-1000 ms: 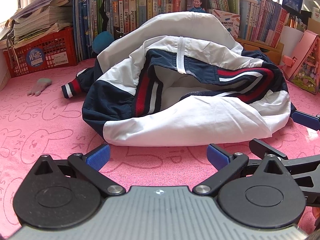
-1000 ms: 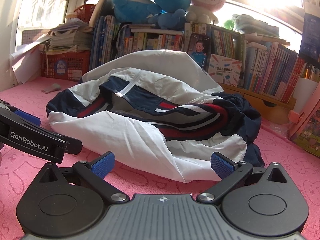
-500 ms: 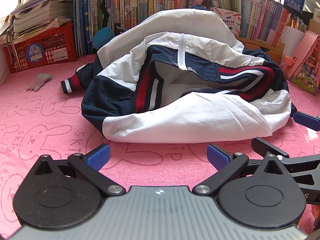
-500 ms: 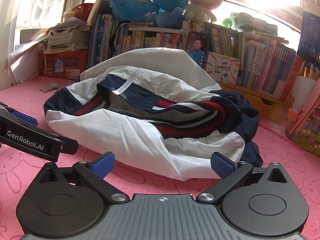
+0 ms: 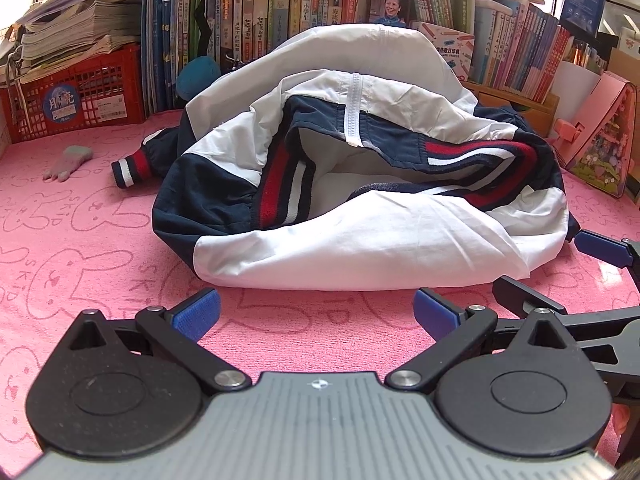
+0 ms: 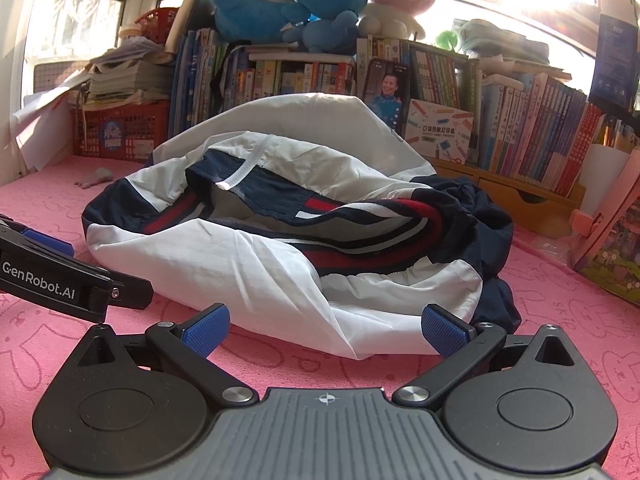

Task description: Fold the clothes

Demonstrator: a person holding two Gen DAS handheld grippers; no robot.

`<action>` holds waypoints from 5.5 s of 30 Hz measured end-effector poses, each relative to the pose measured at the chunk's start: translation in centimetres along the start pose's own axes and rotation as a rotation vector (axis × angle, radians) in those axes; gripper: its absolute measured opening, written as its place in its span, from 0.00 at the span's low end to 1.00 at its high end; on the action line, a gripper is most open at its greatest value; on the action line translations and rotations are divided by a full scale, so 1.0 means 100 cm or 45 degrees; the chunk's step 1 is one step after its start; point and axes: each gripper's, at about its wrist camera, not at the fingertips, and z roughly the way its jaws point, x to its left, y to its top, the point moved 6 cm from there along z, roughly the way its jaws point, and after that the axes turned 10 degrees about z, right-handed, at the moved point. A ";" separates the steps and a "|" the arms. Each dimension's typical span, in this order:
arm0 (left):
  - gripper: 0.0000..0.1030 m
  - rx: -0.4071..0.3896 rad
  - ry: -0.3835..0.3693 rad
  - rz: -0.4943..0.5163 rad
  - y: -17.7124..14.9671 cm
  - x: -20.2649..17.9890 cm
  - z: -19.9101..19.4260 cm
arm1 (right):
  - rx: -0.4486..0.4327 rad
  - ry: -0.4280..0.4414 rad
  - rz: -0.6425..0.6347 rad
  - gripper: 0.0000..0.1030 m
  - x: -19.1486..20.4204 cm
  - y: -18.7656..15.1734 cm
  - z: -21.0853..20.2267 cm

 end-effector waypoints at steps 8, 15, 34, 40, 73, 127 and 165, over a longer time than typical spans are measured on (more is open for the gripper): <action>1.00 -0.005 -0.017 -0.001 0.001 -0.002 -0.001 | 0.001 0.000 -0.015 1.00 0.001 0.001 0.000; 1.00 -0.002 -0.024 -0.015 0.001 -0.001 -0.001 | 0.006 0.002 0.001 1.00 0.000 0.001 0.000; 1.00 0.001 -0.029 -0.028 0.000 0.002 -0.001 | 0.011 0.016 0.013 1.00 0.001 0.002 -0.002; 1.00 0.008 -0.033 -0.030 -0.002 0.003 0.001 | 0.016 0.014 0.000 1.00 0.002 0.001 -0.001; 1.00 -0.096 0.160 -0.009 0.032 0.055 0.017 | -0.190 -0.434 -0.263 0.42 -0.024 0.090 0.091; 1.00 -0.121 0.445 0.188 -0.054 0.102 -0.089 | -0.036 -0.376 -0.188 0.72 -0.072 -0.027 -0.114; 1.00 -0.010 0.716 0.351 -0.104 0.112 -0.093 | 0.085 -0.952 -0.403 0.67 -0.154 -0.104 -0.127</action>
